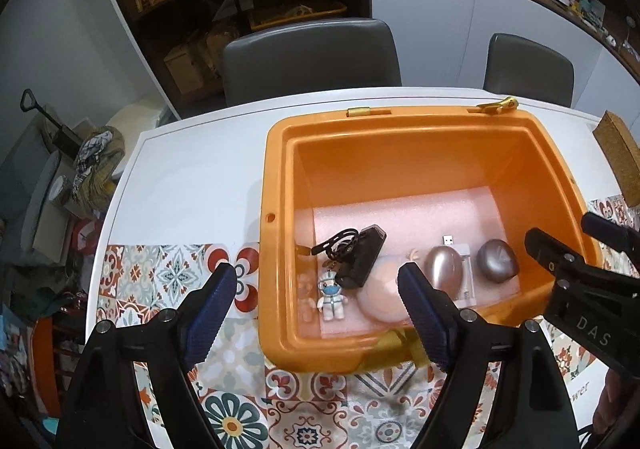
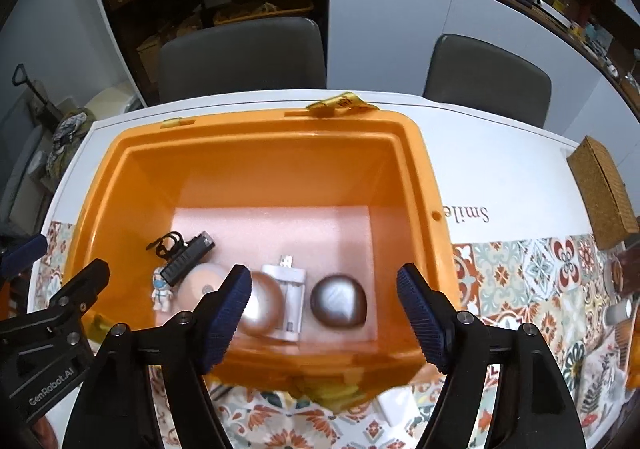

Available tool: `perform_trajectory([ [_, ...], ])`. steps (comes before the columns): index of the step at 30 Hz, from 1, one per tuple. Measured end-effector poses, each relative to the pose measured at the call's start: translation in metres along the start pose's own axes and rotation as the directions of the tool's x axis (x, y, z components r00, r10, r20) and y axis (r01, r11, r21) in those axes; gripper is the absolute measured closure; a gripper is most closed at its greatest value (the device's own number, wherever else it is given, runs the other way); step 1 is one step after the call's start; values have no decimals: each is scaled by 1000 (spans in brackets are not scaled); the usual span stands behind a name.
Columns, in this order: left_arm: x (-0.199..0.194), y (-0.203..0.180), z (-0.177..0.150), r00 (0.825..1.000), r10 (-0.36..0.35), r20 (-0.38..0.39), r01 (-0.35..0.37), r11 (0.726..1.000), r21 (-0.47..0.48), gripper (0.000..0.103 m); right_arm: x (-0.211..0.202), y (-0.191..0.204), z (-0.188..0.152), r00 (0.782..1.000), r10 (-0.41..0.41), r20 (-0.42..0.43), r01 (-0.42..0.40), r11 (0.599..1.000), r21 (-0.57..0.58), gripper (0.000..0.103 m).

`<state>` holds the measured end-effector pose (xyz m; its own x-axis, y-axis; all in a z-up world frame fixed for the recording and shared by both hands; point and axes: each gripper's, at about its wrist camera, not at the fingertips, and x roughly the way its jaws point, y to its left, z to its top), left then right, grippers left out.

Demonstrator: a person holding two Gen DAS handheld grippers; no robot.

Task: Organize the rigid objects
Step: 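Open both tools to drop the black light and silver device into the crate, then raise both tools and move the right tool to the white plug charger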

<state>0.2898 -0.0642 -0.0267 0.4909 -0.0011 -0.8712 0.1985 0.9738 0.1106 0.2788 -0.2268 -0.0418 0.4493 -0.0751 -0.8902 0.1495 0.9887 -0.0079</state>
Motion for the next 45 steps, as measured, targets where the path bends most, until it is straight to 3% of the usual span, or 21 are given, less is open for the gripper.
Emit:
perform_trajectory([
  [19, -47, -4, -35, 996, -72, 50, 74, 997, -25, 13, -57, -22, -41, 995, 59, 74, -61, 998, 21, 28],
  [25, -59, -11, -49, 996, -38, 80, 39, 999, -9, 12, -69, -29, -56, 994, 67, 92, -70, 997, 25, 28],
  [45, -48, -36, -91, 995, -97, -5, 97, 995, -13, 12, -60, -51, -101, 995, 87, 50, -89, 996, 26, 28],
])
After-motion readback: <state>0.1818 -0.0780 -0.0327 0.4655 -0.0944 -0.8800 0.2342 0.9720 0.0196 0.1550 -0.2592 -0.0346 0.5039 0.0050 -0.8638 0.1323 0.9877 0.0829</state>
